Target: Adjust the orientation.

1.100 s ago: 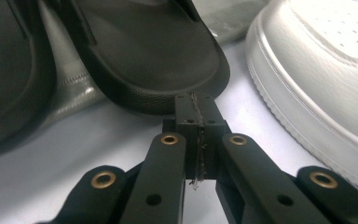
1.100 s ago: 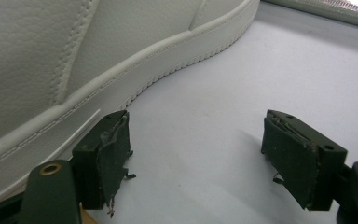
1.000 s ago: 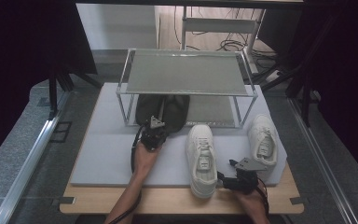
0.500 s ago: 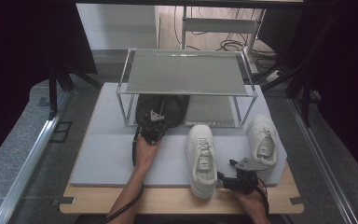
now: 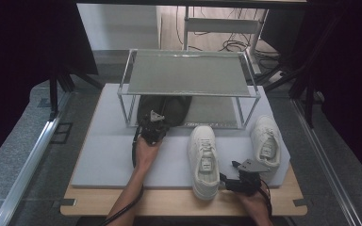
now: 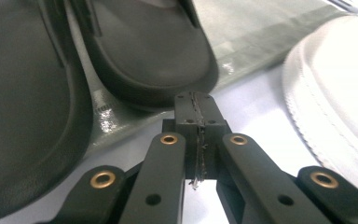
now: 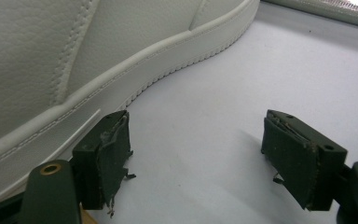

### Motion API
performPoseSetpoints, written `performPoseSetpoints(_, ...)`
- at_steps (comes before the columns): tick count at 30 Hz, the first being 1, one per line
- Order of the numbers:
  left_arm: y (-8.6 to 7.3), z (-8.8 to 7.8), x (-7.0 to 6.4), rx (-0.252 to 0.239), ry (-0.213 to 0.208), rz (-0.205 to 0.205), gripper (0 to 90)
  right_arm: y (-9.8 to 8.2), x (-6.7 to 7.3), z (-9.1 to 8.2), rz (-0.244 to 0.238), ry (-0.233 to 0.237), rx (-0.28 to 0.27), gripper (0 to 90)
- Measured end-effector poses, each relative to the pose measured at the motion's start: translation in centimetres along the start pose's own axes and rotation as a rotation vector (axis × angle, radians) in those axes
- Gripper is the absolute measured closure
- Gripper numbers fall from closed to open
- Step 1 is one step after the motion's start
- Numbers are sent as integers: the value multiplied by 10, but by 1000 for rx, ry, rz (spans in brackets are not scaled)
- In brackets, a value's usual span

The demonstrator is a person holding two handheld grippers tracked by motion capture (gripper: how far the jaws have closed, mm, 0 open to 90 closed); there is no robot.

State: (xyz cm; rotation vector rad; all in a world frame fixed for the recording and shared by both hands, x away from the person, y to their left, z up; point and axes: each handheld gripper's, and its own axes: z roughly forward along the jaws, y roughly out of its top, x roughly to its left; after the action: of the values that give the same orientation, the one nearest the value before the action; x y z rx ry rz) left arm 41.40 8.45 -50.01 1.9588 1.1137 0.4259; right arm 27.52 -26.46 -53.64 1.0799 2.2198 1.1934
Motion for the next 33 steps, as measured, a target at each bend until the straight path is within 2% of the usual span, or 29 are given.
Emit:
performPoseSetpoints(3,0,-6,-3,4,-6,21,857,0,0,0,0,0,0,237)
performPoseSetpoints(11,-6,-18,-7,12,-19,37,760,0,0,0,0,0,0,237)
performPoseSetpoints(17,-11,-27,-9,13,-22,56,652,0,0,0,0,0,1,237)
performPoseSetpoints(23,-16,-37,-11,3,-1,61,545,0,0,0,1,0,2,237)
performPoseSetpoints(33,-26,-48,-10,-5,-2,53,427,0,0,0,1,-1,3,237)
